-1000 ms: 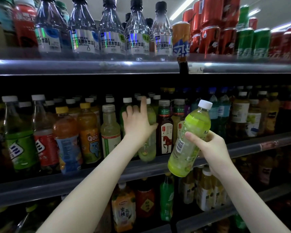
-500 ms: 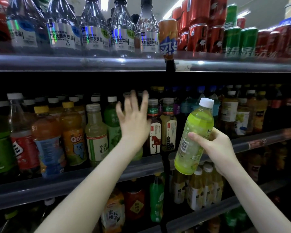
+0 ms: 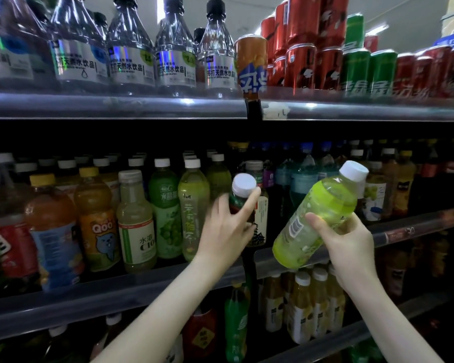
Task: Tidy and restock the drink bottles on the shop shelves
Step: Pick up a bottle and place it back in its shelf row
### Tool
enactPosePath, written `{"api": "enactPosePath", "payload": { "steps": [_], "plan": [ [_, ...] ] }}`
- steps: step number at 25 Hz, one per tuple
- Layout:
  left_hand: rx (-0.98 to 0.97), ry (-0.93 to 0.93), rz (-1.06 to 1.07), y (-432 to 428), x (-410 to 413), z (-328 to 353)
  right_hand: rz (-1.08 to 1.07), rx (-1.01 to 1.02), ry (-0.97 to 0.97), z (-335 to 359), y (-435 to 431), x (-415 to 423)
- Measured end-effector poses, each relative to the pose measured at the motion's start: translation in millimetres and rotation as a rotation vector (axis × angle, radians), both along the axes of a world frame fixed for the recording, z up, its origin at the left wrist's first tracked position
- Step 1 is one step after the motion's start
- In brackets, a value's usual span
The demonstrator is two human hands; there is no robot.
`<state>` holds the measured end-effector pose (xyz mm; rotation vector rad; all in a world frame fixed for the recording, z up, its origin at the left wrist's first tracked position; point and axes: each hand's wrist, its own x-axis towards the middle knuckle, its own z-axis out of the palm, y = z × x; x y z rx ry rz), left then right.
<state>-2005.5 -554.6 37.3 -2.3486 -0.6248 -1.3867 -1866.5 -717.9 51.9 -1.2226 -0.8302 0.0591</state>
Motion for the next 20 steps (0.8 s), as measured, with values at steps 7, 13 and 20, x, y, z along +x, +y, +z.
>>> {"api": "enactPosePath", "payload": {
  "steps": [7,13,20],
  "plan": [
    [-0.029,-0.401,-0.367,-30,-58,5,0.039,0.11,-0.023,-1,33,-31],
    [-0.083,-0.558,-0.435,-23,-142,27,0.118,-0.036,-0.064,6,87,-55],
    [-0.27,-0.574,-0.336,-30,-206,26,0.19,-0.356,-0.145,14,140,-82]
  ]
}}
